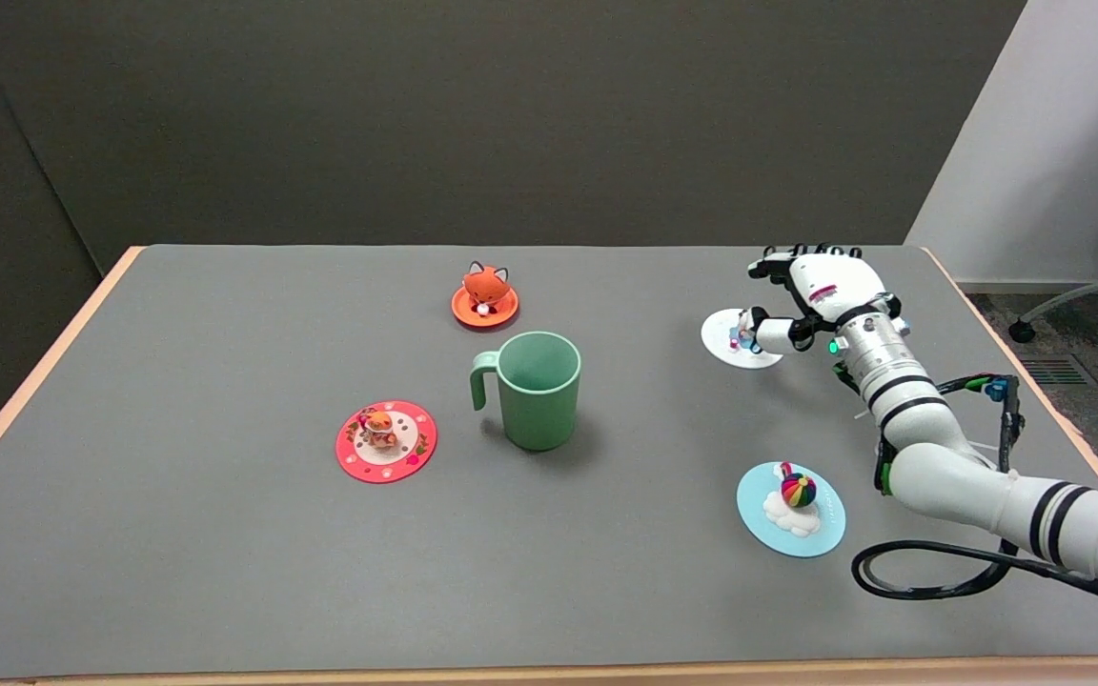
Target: Pick up the white cup lid.
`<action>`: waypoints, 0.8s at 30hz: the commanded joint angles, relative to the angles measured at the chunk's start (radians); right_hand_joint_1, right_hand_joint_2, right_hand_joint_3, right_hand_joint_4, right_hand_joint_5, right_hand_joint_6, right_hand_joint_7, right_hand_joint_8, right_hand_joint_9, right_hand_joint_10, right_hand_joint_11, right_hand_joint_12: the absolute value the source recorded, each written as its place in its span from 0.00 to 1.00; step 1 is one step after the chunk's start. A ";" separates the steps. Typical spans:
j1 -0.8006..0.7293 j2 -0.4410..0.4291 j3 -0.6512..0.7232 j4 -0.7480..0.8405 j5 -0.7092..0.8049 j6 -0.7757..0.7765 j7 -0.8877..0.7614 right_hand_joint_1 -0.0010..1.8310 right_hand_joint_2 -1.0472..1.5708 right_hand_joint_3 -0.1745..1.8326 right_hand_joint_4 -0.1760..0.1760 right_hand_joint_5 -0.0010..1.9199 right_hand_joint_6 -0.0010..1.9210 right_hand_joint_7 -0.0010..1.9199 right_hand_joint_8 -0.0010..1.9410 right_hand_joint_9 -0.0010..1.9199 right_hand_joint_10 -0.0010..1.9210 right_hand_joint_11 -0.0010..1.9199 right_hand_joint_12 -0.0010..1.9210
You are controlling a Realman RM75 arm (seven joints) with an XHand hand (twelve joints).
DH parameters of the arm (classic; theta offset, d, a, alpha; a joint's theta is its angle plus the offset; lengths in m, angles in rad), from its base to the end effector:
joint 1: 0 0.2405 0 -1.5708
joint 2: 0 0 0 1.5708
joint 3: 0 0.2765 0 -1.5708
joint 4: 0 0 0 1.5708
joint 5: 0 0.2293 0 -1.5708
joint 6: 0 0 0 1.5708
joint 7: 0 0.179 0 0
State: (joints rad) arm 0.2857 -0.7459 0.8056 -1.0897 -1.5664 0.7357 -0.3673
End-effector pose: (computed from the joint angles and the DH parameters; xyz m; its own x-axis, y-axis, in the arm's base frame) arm -0.2963 -0.4148 0.4750 0.9933 0.0847 0.0783 -0.0983 0.2675 0.9585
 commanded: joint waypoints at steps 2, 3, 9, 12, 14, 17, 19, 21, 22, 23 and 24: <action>0.037 -0.017 -0.049 0.061 0.033 0.001 0.064 0.41 0.69 0.54 0.73 0.33 0.10 0.39 0.10 0.40 0.11 0.19 0.50; 0.039 -0.019 -0.051 0.065 0.033 0.000 0.066 0.41 0.69 0.54 0.73 0.33 0.10 0.39 0.10 0.40 0.11 0.19 0.50; 0.068 -0.029 -0.094 0.095 0.033 -0.003 0.067 0.40 0.68 0.59 0.72 0.33 0.10 0.39 0.09 0.40 0.12 0.19 0.47; 0.077 -0.031 -0.108 0.100 0.033 -0.005 0.067 0.40 0.68 0.59 0.72 0.33 0.10 0.39 0.10 0.40 0.12 0.19 0.47; 0.082 -0.034 -0.115 0.101 0.033 -0.008 0.067 0.40 0.68 0.59 0.72 0.33 0.10 0.39 0.10 0.40 0.12 0.19 0.47; 0.089 -0.038 -0.131 0.105 0.033 -0.009 0.067 0.40 0.68 0.59 0.71 0.33 0.10 0.39 0.10 0.40 0.12 0.19 0.47; 0.089 -0.040 -0.136 0.110 0.033 -0.011 0.067 0.40 0.68 0.59 0.71 0.33 0.10 0.39 0.10 0.40 0.12 0.19 0.47; 0.089 -0.041 -0.143 0.112 0.033 -0.014 0.067 0.40 0.68 0.59 0.71 0.33 0.10 0.39 0.10 0.40 0.12 0.19 0.47; 0.089 -0.041 -0.146 0.113 0.033 -0.014 0.067 0.40 0.68 0.58 0.71 0.33 0.10 0.39 0.10 0.40 0.12 0.19 0.47; 0.087 -0.041 -0.146 0.113 0.033 -0.016 0.067 0.40 0.68 0.58 0.72 0.33 0.10 0.39 0.10 0.40 0.12 0.19 0.47; 0.085 -0.041 -0.146 0.113 0.033 -0.017 0.067 0.40 0.68 0.58 0.72 0.33 0.10 0.39 0.10 0.40 0.12 0.19 0.47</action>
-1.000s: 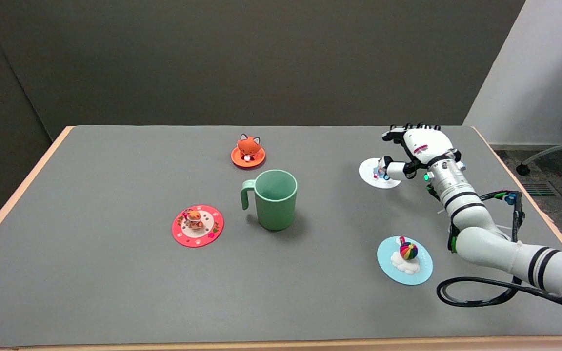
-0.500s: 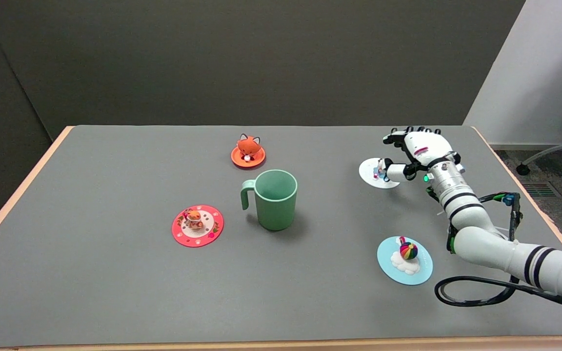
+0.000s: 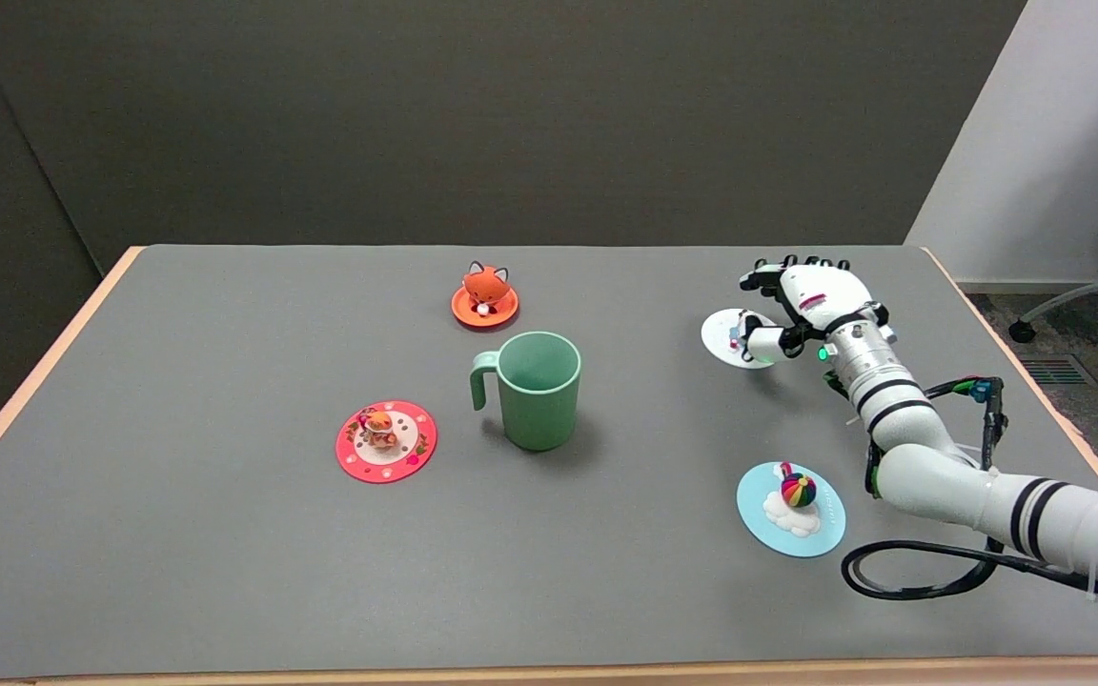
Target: Pick up the white cup lid.
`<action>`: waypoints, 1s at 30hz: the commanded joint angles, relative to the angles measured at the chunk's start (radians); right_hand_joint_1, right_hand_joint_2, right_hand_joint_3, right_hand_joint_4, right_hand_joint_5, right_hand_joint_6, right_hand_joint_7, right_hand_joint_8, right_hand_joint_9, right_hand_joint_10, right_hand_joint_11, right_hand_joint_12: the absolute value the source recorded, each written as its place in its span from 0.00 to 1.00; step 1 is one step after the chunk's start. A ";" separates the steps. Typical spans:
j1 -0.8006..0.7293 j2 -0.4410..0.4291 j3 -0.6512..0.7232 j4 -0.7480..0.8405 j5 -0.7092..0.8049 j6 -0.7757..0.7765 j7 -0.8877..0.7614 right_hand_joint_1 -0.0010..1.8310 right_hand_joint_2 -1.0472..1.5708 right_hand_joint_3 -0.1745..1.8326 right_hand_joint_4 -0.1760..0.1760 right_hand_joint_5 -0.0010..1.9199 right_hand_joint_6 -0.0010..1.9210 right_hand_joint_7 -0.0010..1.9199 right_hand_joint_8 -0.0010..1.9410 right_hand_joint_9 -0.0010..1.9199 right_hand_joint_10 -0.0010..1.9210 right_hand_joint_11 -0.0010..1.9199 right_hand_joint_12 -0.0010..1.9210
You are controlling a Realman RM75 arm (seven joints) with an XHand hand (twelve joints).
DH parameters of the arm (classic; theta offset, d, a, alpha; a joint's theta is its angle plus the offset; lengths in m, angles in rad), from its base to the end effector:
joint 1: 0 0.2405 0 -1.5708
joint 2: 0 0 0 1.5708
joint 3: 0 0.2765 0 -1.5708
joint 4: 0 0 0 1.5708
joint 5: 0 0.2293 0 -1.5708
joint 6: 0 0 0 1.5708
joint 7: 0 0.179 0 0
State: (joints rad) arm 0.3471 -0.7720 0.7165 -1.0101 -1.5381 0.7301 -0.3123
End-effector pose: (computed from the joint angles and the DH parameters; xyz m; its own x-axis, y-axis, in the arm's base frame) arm -0.3135 -0.4222 0.4734 0.9916 0.0523 0.1185 -0.1283 0.2723 0.9536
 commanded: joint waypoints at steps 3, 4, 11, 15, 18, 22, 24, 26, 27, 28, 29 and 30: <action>0.019 -0.015 -0.057 0.034 0.005 -0.013 0.012 0.40 0.68 0.58 0.72 0.33 0.11 0.40 0.10 0.40 0.12 0.18 0.47; 0.018 -0.015 -0.057 0.034 0.005 -0.013 0.012 0.40 0.68 0.58 0.72 0.33 0.11 0.40 0.10 0.40 0.12 0.18 0.47; 0.009 -0.015 -0.057 0.035 0.005 -0.013 0.012 0.41 0.68 0.58 0.73 0.34 0.11 0.40 0.10 0.40 0.12 0.18 0.47; 0.007 -0.015 -0.057 0.035 0.005 -0.013 0.012 0.42 0.68 0.58 0.74 0.35 0.11 0.42 0.10 0.40 0.11 0.18 0.47; 0.007 -0.015 -0.057 0.035 0.005 -0.013 0.012 0.43 0.70 0.53 0.75 0.36 0.10 0.42 0.11 0.41 0.11 0.18 0.48; 0.004 -0.014 -0.050 0.035 0.005 -0.012 0.012 0.43 0.69 0.56 0.76 0.37 0.11 0.44 0.10 0.42 0.12 0.18 0.46; 0.001 -0.014 -0.046 0.035 0.005 -0.010 0.012 0.44 0.69 0.56 0.75 0.38 0.10 0.44 0.10 0.42 0.12 0.18 0.46; 0.001 -0.014 -0.046 0.037 0.005 -0.010 0.011 0.45 0.71 0.51 0.77 0.38 0.10 0.44 0.11 0.42 0.11 0.17 0.48; 0.001 -0.014 -0.046 0.038 0.005 -0.010 0.011 0.45 0.72 0.49 0.77 0.38 0.10 0.44 0.11 0.42 0.11 0.17 0.49; 0.001 -0.014 -0.046 0.038 0.005 -0.010 0.011 0.45 0.72 0.48 0.77 0.38 0.10 0.44 0.11 0.42 0.11 0.17 0.49; 0.002 -0.013 -0.045 0.038 0.005 -0.010 0.010 0.46 0.72 0.48 0.78 0.38 0.11 0.44 0.11 0.42 0.11 0.17 0.49; 0.002 -0.012 -0.045 0.040 0.005 -0.008 0.010 0.46 0.72 0.48 0.80 0.39 0.11 0.45 0.11 0.42 0.11 0.17 0.49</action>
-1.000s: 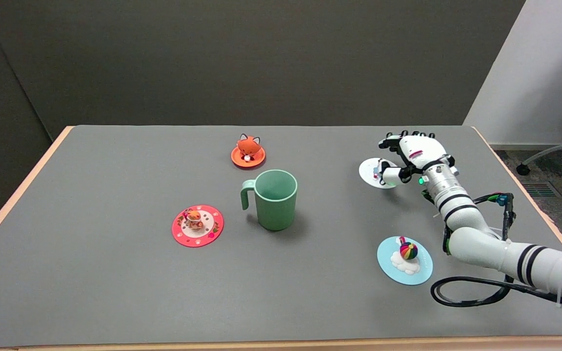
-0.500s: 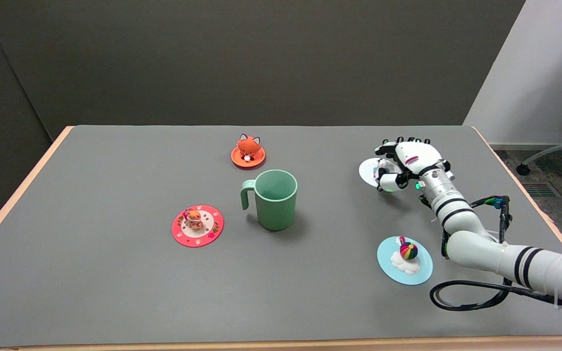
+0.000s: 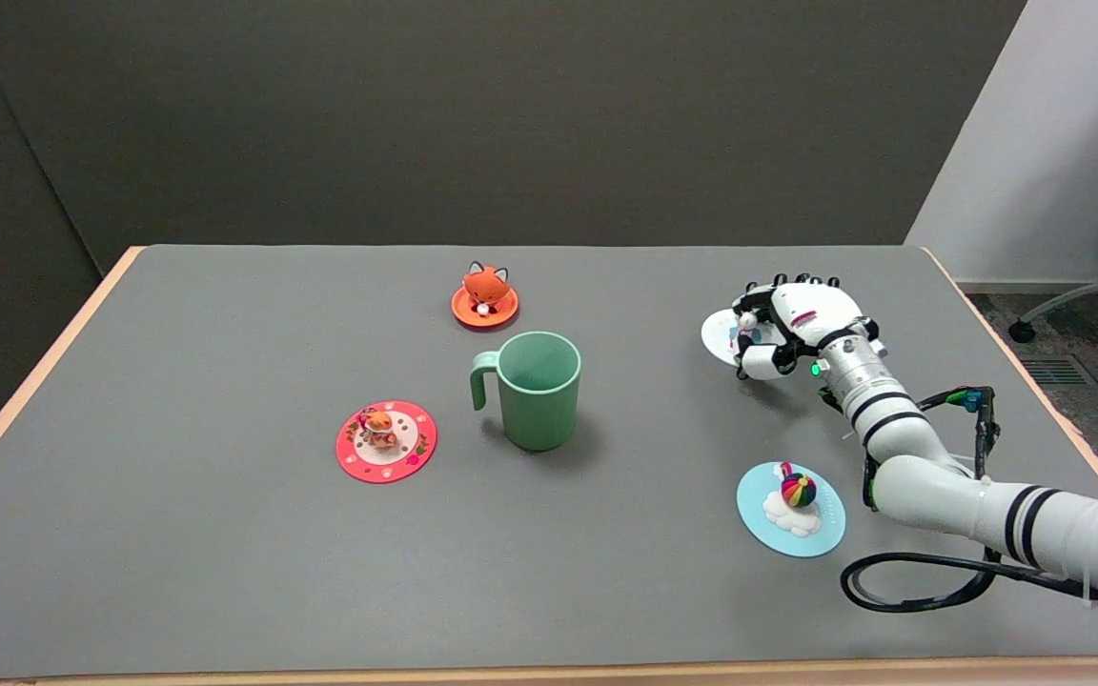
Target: Pick up the white cup lid.
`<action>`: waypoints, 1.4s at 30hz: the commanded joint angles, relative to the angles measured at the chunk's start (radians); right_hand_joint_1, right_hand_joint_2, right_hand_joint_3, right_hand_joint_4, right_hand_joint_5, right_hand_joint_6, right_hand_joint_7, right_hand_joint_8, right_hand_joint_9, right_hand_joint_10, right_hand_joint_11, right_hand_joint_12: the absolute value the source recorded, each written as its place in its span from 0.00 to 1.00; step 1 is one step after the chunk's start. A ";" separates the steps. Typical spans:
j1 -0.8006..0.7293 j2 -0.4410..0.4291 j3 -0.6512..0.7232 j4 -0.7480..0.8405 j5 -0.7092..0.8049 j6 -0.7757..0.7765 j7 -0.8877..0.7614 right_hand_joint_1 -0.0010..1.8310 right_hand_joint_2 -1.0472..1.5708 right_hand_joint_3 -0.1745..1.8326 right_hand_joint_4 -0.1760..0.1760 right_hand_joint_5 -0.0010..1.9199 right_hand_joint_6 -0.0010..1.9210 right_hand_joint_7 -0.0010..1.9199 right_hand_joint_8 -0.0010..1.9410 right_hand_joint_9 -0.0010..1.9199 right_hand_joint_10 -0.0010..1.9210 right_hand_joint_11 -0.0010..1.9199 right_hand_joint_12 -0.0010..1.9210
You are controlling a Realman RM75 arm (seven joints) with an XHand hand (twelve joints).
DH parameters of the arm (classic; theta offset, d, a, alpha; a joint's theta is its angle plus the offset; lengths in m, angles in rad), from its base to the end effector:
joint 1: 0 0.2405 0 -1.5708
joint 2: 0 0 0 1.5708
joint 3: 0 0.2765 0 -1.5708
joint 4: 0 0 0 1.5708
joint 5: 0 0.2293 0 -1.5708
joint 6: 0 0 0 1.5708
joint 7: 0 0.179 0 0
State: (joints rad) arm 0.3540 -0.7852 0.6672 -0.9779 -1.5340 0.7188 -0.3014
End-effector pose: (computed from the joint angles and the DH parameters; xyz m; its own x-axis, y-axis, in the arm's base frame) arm -0.3320 -0.4189 0.4677 0.9930 0.0008 0.1177 -0.1138 0.2621 0.9583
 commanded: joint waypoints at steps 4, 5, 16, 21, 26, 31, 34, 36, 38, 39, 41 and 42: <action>-0.004 0.002 0.006 0.008 -0.004 0.016 -0.001 0.51 0.82 0.19 0.99 0.42 0.65 0.47 0.17 0.44 0.18 0.18 0.51; -0.003 0.002 0.006 0.008 -0.005 0.018 -0.002 0.52 0.83 0.18 0.95 0.41 0.66 0.47 0.20 0.43 0.21 0.16 0.52; -0.007 0.004 0.006 -0.006 -0.008 0.023 -0.006 0.64 0.85 0.15 0.45 0.38 0.66 0.43 0.69 0.39 0.34 0.13 0.68; -0.004 0.020 0.004 -0.053 -0.017 0.008 -0.006 0.65 0.83 0.15 0.43 0.40 0.62 0.47 0.63 0.42 0.34 0.16 0.68; 0.002 0.058 0.009 -0.131 -0.033 -0.053 -0.028 0.67 0.81 0.15 0.44 0.46 0.54 0.54 0.53 0.50 0.29 0.22 0.71; 0.002 0.075 0.018 -0.190 -0.033 -0.088 -0.053 0.67 0.81 0.14 0.45 0.47 0.53 0.56 0.49 0.52 0.28 0.26 0.72; 0.002 0.081 0.027 -0.220 -0.033 -0.126 -0.053 0.67 0.80 0.14 0.44 0.47 0.53 0.56 0.48 0.53 0.27 0.30 0.70; -0.002 0.083 0.046 -0.244 -0.032 -0.171 -0.056 0.67 0.80 0.16 0.41 0.47 0.53 0.57 0.46 0.54 0.26 0.31 0.72; -0.006 0.083 0.068 -0.266 -0.027 -0.201 -0.073 0.67 0.81 0.13 0.40 0.46 0.54 0.56 0.47 0.53 0.29 0.35 0.66; -0.009 0.083 0.080 -0.280 -0.024 -0.222 -0.096 0.67 0.80 0.15 0.40 0.47 0.53 0.57 0.46 0.55 0.25 0.35 0.68; -0.010 0.083 0.093 -0.297 -0.021 -0.251 -0.130 0.68 0.79 0.16 0.39 0.48 0.53 0.58 0.44 0.55 0.24 0.37 0.70; -0.008 0.083 0.098 -0.305 -0.017 -0.265 -0.141 0.68 0.79 0.16 0.38 0.47 0.53 0.59 0.43 0.56 0.24 0.38 0.69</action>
State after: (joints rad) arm 0.3521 -0.7319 0.6884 -1.1255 -1.5590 0.6412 -0.3377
